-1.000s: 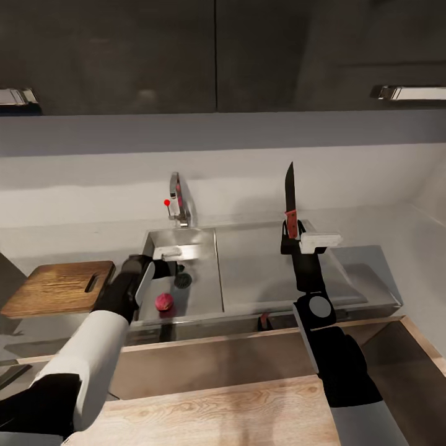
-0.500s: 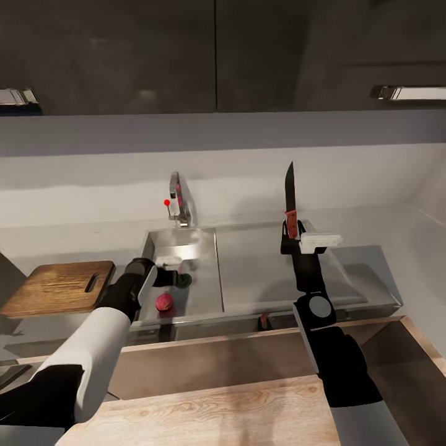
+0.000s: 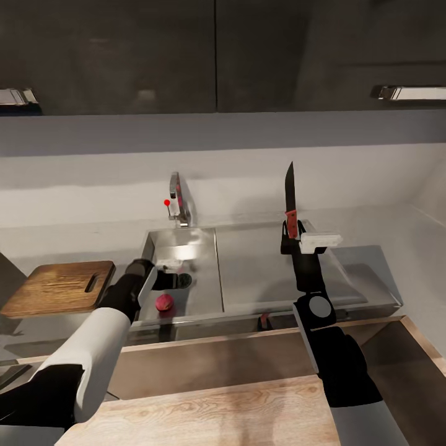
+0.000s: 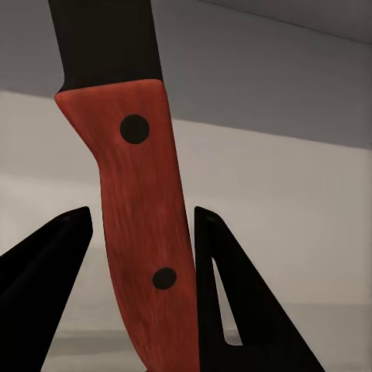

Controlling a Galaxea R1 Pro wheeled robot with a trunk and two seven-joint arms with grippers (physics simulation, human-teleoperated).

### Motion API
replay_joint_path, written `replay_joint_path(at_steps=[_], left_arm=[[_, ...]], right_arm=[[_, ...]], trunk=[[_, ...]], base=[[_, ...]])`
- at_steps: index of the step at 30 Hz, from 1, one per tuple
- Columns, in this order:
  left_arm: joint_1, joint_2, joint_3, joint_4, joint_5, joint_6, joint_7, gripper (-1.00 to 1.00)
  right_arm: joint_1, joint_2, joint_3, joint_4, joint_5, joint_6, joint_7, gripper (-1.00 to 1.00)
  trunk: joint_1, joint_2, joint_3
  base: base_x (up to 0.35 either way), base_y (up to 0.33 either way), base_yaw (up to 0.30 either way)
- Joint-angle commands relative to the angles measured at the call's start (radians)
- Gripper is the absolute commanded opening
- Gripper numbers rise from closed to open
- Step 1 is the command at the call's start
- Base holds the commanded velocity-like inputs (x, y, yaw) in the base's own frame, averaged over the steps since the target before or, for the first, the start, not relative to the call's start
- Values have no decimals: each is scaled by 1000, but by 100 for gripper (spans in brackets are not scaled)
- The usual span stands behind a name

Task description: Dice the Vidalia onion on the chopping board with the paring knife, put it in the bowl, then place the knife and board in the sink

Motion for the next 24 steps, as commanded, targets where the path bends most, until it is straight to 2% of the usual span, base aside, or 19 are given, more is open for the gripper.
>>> replay_joint_path(at_steps=[1, 15, 24], left_arm=[[-1, 0, 3, 7, 1, 5, -2, 100], [-1, 6, 3, 26, 1, 5, -1, 100], [-1, 32, 3, 53, 1, 5, 0, 100]], right_arm=[[-1, 0, 1, 0, 9, 0, -7, -100], [-1, 0, 1, 0, 9, 0, -7, -100], [-1, 0, 1, 0, 9, 0, -7, -100]], trunk=[[1, -2, -2], [1, -2, -2], [1, -2, -2]], base=[[0, 0, 0], [0, 0, 0], [0, 0, 0]])
